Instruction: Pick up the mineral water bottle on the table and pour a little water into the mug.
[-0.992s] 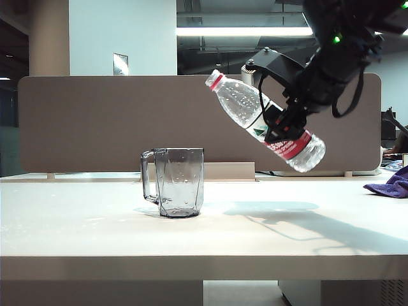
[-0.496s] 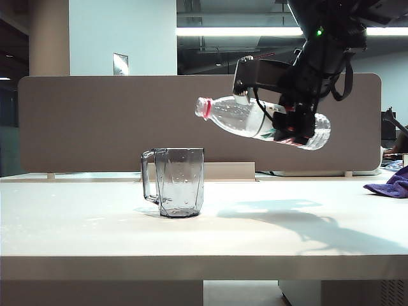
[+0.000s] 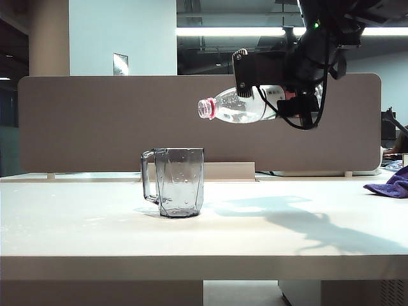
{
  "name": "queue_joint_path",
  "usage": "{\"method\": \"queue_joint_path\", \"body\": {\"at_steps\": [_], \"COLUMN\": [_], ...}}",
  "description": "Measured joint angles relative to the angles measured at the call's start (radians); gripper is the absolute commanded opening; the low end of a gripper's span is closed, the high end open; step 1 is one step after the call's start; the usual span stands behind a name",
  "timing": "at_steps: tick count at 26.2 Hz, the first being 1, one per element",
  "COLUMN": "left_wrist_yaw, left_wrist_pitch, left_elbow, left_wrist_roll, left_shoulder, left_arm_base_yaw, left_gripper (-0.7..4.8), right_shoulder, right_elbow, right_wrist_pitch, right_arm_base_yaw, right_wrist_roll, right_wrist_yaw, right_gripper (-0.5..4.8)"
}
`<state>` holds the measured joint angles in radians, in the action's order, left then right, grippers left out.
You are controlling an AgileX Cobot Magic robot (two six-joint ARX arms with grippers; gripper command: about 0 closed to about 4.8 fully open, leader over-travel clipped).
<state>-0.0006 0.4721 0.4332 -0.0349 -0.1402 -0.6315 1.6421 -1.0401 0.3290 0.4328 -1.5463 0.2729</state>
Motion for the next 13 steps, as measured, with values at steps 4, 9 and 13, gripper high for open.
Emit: {"method": "queue_joint_path", "body": {"at_steps": [4,9,13], "left_wrist_yaw": [0.000,0.000,0.000], "left_wrist_pitch": [0.000,0.000,0.000], "left_elbow": [0.000,0.000,0.000], "left_wrist_roll": [0.000,0.000,0.000], "left_shoulder": [0.000,0.000,0.000], "left_arm_base_yaw": [0.000,0.000,0.000], "left_gripper": [-0.05,-0.05,-0.05], "right_shoulder": [0.000,0.000,0.000], "right_elbow": [0.000,0.000,0.000], "right_wrist_pitch": [0.044,0.071,0.073], "right_arm_base_yaw": [0.000,0.001,0.001], "right_wrist_roll": [-0.060,-0.062,-0.063], "right_wrist_yaw": [0.000,-0.003,-0.004], "right_gripper": [2.92,2.92,2.92]}}
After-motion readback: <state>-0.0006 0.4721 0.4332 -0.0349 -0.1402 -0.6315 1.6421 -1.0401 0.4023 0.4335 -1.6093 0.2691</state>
